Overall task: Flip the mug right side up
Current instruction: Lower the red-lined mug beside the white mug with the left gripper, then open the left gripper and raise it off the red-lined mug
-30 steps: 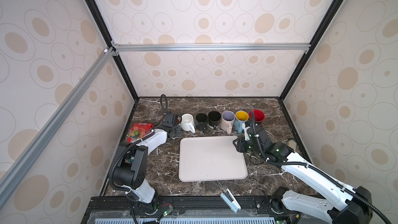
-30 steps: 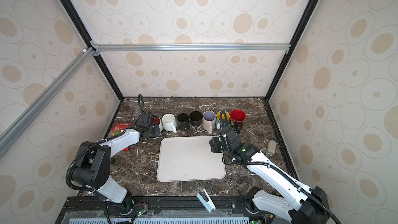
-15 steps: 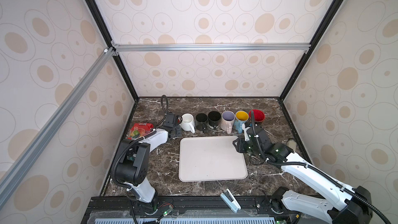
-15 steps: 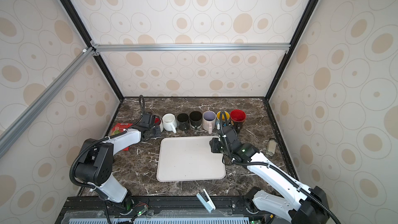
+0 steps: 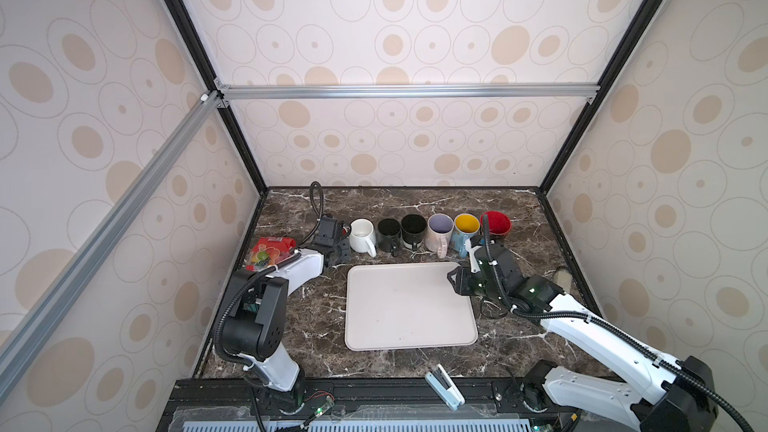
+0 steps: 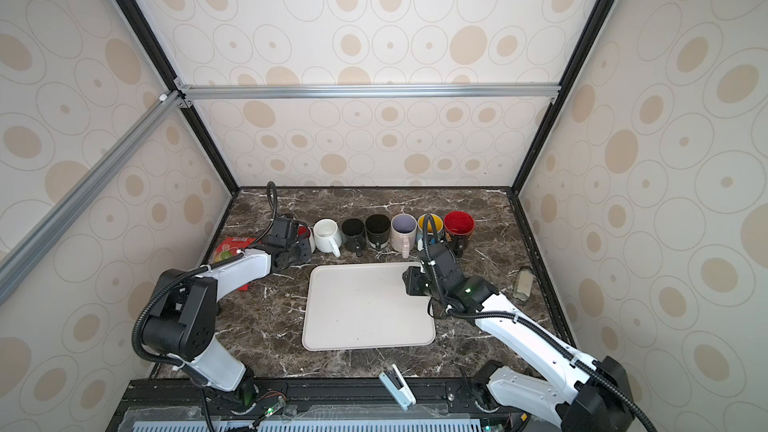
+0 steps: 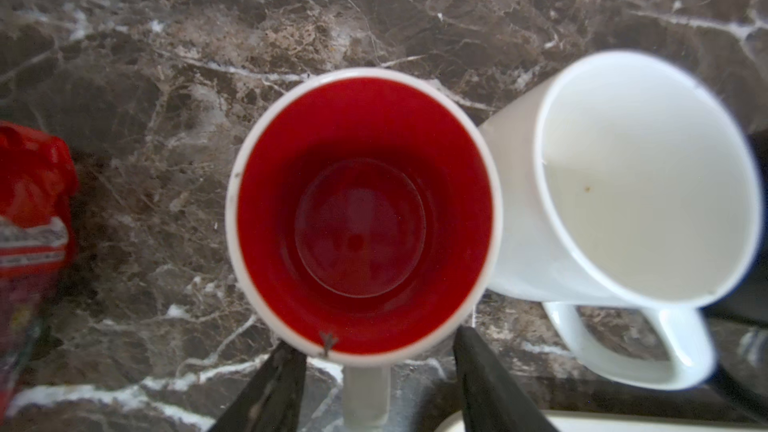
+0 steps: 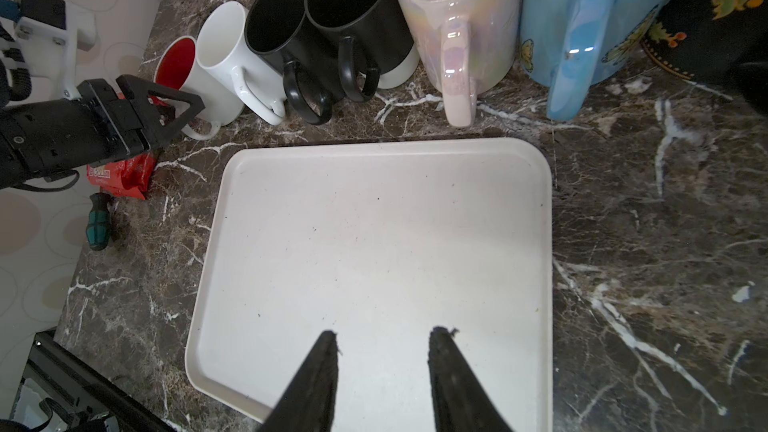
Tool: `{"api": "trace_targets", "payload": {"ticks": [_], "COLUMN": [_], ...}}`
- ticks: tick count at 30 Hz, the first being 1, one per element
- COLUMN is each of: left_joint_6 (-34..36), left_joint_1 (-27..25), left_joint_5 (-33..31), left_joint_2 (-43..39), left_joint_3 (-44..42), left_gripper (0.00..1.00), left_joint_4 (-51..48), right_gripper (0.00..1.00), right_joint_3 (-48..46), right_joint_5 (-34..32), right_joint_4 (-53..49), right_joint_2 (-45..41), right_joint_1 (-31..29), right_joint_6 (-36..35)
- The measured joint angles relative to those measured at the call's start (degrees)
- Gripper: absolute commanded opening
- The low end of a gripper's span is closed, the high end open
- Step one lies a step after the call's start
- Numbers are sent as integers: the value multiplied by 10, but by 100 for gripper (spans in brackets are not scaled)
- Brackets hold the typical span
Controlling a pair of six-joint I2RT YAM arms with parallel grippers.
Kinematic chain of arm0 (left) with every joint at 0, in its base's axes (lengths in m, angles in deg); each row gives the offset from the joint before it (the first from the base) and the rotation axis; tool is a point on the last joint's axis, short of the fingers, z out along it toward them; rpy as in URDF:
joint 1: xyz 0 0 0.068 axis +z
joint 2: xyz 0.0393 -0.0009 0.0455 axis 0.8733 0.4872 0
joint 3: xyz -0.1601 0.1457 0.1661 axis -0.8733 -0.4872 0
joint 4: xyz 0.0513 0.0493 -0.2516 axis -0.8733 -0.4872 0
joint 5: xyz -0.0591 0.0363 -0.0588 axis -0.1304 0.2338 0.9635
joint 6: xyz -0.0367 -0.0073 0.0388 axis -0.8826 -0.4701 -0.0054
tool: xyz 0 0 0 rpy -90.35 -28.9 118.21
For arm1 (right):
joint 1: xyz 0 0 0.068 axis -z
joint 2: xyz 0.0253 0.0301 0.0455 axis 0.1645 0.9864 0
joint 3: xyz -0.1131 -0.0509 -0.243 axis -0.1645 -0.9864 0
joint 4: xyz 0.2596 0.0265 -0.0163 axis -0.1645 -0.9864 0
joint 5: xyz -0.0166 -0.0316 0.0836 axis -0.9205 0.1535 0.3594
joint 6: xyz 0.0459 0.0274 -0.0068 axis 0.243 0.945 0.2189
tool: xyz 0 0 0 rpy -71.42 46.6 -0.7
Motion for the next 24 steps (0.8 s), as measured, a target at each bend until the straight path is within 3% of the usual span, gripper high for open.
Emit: {"api": "trace_targets", "payload": {"ticks": [2,3,14,18,19,22,24], "left_joint_6": [1,1,2,2,2,4,10], "left_joint_1": [0,0,-8,-17,-21,-39,-56], "left_joint_5": [-2,-2,-32,-61,-68,-96,-114], "left_joint_2": [-16,-26,-119,-173,-188,-231,-255], "left_joint_3": [-2,-3,-3,-3,-3,-3,-6], "left_gripper": [96,100,100,100,100,100,100], "left_joint_4": [3,3,-7,-19,-21,-24,-15], "right_gripper": [38,38,39,44,47,68,87], "right_joint_3": [0,-1,3,12,14,25,35], "right_joint_5": [2,3,-12,-34,-38,-49,-58], "right_joint_4": [0,2,-14,-32,-36,-48,-58], "right_joint_2": [1,1,-8,-36,-43,-60,-65], "right_joint_1": [0,0,0,0,0,1,1], "right_joint_6": [0,0,-8,-20,-24,-38,-51]}}
